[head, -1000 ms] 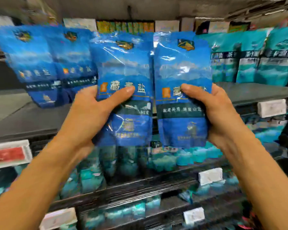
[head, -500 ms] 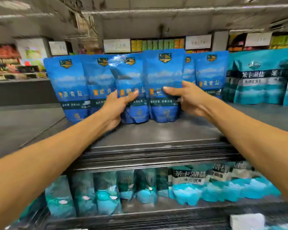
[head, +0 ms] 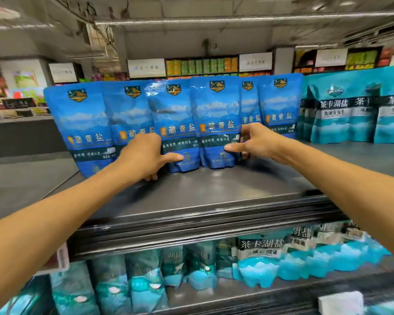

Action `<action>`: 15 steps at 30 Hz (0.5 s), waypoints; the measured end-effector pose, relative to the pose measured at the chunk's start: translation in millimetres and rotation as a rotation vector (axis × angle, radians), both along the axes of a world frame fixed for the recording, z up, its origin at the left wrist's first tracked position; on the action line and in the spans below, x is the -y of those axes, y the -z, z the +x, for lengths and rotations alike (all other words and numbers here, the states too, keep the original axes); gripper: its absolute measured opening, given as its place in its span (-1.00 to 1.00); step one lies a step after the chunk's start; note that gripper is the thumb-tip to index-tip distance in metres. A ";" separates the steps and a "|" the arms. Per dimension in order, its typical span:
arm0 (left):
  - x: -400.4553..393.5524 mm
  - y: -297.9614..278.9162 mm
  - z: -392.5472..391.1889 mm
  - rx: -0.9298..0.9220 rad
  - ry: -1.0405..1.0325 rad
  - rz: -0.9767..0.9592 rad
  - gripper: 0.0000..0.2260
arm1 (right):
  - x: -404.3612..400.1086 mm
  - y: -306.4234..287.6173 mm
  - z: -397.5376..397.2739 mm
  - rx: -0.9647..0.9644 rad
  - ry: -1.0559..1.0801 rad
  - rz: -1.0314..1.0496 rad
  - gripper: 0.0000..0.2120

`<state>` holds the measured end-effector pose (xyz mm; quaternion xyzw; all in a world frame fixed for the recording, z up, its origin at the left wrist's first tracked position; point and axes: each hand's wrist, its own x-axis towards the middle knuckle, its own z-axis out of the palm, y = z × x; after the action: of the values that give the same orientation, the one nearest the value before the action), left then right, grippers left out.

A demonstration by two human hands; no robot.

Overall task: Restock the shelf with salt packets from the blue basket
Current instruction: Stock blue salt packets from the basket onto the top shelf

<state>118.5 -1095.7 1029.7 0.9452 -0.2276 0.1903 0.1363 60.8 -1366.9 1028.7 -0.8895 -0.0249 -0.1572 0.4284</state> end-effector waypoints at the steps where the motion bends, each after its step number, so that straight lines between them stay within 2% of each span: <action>1: 0.2 -1.5 0.5 0.024 -0.028 0.073 -0.38 | -1.3 0.2 3.1 0.003 0.030 -0.020 -0.78; 4: 4.8 -5.0 0.4 0.085 -0.081 0.199 -0.41 | -3.5 1.9 9.9 0.024 0.139 -0.138 -0.77; 8: 9.4 -3.9 -1.2 0.124 -0.089 0.230 -0.46 | -6.2 3.3 16.2 0.053 0.286 -0.465 -0.51; 12: 8.0 -3.3 -3.9 0.161 -0.067 0.223 -0.44 | -9.4 4.5 10.5 0.043 0.449 -0.562 -0.36; 15: 3.1 1.9 -6.3 0.197 -0.006 0.123 -0.49 | -11.2 2.6 1.5 0.002 0.441 -0.557 -0.34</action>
<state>112.2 -1098.8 1027.7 0.9292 -0.2484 0.2684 0.0542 62.3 -1355.7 1026.1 -0.9559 0.1255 -0.2339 0.1253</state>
